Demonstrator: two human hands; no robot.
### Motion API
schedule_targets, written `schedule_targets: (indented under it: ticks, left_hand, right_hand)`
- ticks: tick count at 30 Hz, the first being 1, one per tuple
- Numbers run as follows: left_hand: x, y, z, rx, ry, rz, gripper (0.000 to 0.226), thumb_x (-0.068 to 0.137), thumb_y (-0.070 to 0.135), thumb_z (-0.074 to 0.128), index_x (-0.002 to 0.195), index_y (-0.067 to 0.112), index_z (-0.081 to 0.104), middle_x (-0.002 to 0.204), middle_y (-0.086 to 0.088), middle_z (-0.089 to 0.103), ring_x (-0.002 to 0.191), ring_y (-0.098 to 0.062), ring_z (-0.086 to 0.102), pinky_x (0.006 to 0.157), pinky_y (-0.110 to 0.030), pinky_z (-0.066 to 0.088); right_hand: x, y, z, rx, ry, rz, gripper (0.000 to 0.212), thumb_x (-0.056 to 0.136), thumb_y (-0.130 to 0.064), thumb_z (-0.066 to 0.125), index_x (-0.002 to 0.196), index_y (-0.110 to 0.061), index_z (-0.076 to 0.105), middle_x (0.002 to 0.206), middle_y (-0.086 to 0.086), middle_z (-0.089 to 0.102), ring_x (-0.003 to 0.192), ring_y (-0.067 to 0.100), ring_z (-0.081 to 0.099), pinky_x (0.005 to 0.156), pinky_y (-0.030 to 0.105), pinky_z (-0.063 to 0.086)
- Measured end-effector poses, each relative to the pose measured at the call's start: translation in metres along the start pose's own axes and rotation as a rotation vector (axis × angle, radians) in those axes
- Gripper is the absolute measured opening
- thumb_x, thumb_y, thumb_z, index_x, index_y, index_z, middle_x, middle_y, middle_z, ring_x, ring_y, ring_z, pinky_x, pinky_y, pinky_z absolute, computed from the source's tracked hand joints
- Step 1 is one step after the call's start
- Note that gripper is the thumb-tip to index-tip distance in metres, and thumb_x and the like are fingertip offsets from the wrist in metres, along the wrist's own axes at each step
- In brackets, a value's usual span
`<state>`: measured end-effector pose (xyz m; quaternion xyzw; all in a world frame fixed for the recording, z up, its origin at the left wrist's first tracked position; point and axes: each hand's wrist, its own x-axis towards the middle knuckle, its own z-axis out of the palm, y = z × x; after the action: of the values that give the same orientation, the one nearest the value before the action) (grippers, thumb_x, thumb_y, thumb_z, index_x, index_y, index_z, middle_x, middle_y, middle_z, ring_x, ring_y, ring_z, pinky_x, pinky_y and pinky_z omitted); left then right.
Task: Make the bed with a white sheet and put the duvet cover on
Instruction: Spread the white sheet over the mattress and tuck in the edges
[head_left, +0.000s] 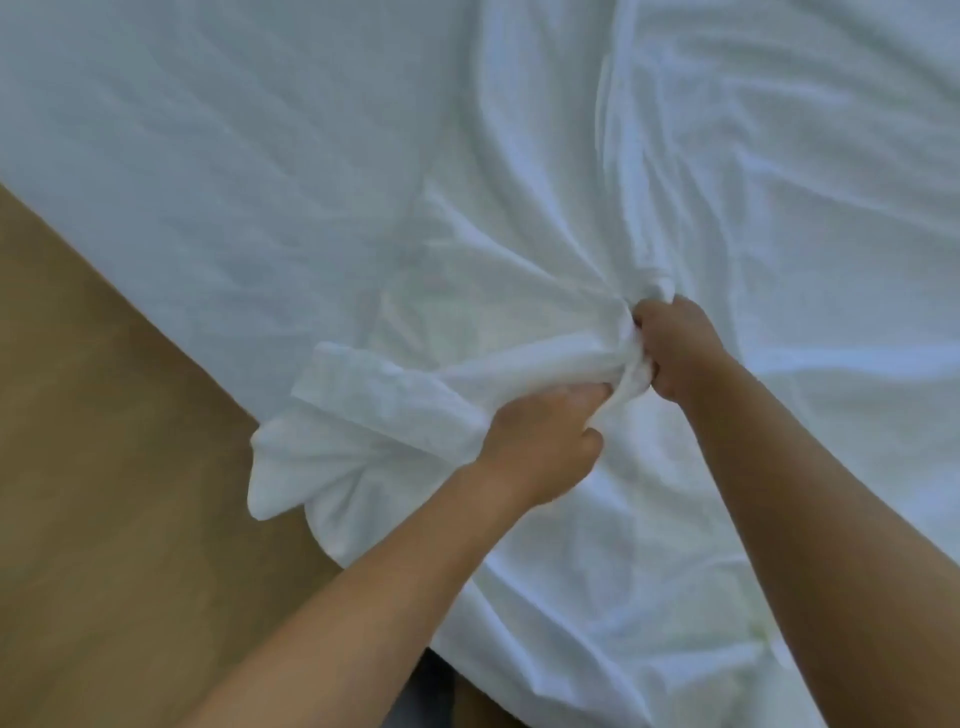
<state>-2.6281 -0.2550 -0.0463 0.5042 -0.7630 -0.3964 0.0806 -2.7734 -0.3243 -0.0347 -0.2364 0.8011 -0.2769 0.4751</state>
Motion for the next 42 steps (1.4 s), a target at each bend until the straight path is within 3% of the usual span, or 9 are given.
schedule_targets:
  ticks: [3,6,13,19,23,31,34,38,42]
  left_hand:
    - [-0.001,0.019,0.041,0.321,0.138,-0.039,0.083,0.074,0.037,0.064,0.148,0.025,0.027,0.139,-0.009,0.040,0.127,-0.031,0.037,0.097,-0.042,0.032]
    - [0.009,0.050,0.093,0.493,-0.092,-0.242,0.102,0.079,0.055,0.058,0.151,0.024,-0.007,0.155,-0.005,0.014,0.143,-0.026,0.010,0.111,-0.056,0.005]
    - [-0.009,0.269,0.313,0.185,-0.257,-0.012,0.032,0.092,0.018,0.040,0.122,0.016,0.054,0.119,-0.011,0.062,0.107,-0.034,0.057,0.075,-0.032,0.036]
    - [-0.115,0.419,0.465,0.234,-1.080,0.363,0.028,0.093,0.026,0.048,0.116,0.013,0.059,0.125,-0.012,0.059,0.114,-0.032,0.053,0.087,-0.031,0.039]
    - [-0.128,0.429,0.483,0.134,-1.451,0.046,0.051,0.082,0.037,0.068,0.129,0.026,0.052,0.131,0.003,0.054,0.119,-0.016,0.051,0.098,-0.028,0.039]
    - [-0.044,0.482,0.463,-0.365,-0.791,-0.312,0.094,0.061,0.074,0.064,0.133,0.018,0.045,0.131,-0.005,0.055,0.115,-0.025,0.055,0.097,-0.044,0.045]
    - [-0.025,0.482,0.463,-0.242,-0.585,-0.314,0.067,0.078,0.034,0.069,0.134,0.009,0.042,0.124,-0.012,0.056,0.106,-0.030,0.058,0.091,-0.045,0.050]
    - [-0.029,0.461,0.453,-0.113,-0.481,-0.063,0.045,0.087,0.009,0.038,0.130,0.015,0.047,0.119,-0.007,0.059,0.104,-0.028,0.056,0.088,-0.037,0.049]
    - [-0.057,0.431,0.430,-0.009,-0.529,0.057,0.048,0.086,0.011,0.039,0.130,0.026,0.051,0.105,0.006,0.059,0.088,-0.014,0.056,0.065,-0.014,0.041]
  right_hand:
    - [-0.004,0.037,-0.090,0.238,0.157,0.056,0.016,0.085,-0.006,0.042,0.079,-0.009,0.055,0.073,0.007,0.050,0.064,0.023,0.050,0.051,0.022,0.040]
    - [-0.014,0.080,-0.196,0.401,0.244,0.072,0.014,0.082,-0.008,0.045,0.085,-0.009,0.059,0.075,0.008,0.049,0.068,0.024,0.050,0.061,0.034,0.039]
    - [-0.085,0.268,-0.477,0.614,0.608,0.217,0.012,0.085,-0.008,0.050,0.083,-0.009,0.061,0.078,0.005,0.059,0.064,0.020,0.057,0.055,0.027,0.048]
    - [-0.201,0.466,-0.633,0.566,1.027,0.421,0.029,0.087,-0.003,0.047,0.112,0.005,0.060,0.084,0.008,0.051,0.063,0.019,0.044,0.037,0.016,0.035]
    - [-0.223,0.515,-0.628,0.535,0.957,0.344,0.019,0.085,-0.006,0.051,0.099,-0.002,0.063,0.081,0.004,0.059,0.070,0.018,0.053,0.052,0.022,0.041]
    - [-0.218,0.469,-0.488,0.206,0.120,0.001,0.031,0.094,-0.025,0.049,0.122,-0.018,0.058,0.117,-0.001,0.063,0.106,0.016,0.058,0.086,0.027,0.043]
    - [-0.222,0.461,-0.468,0.122,-0.176,-0.044,0.024,0.090,-0.038,0.051,0.092,-0.017,0.061,0.089,-0.006,0.065,0.079,0.009,0.058,0.067,0.023,0.040]
    - [-0.199,0.455,-0.495,0.458,0.127,-0.014,0.040,0.077,-0.053,0.055,0.071,-0.015,0.061,0.060,-0.012,0.051,0.057,0.002,0.047,0.061,0.020,0.037]
    - [-0.148,0.433,-0.518,0.455,0.360,0.054,0.052,0.081,-0.058,0.059,0.115,-0.019,0.053,0.111,-0.001,0.057,0.100,0.014,0.054,0.080,0.027,0.041]
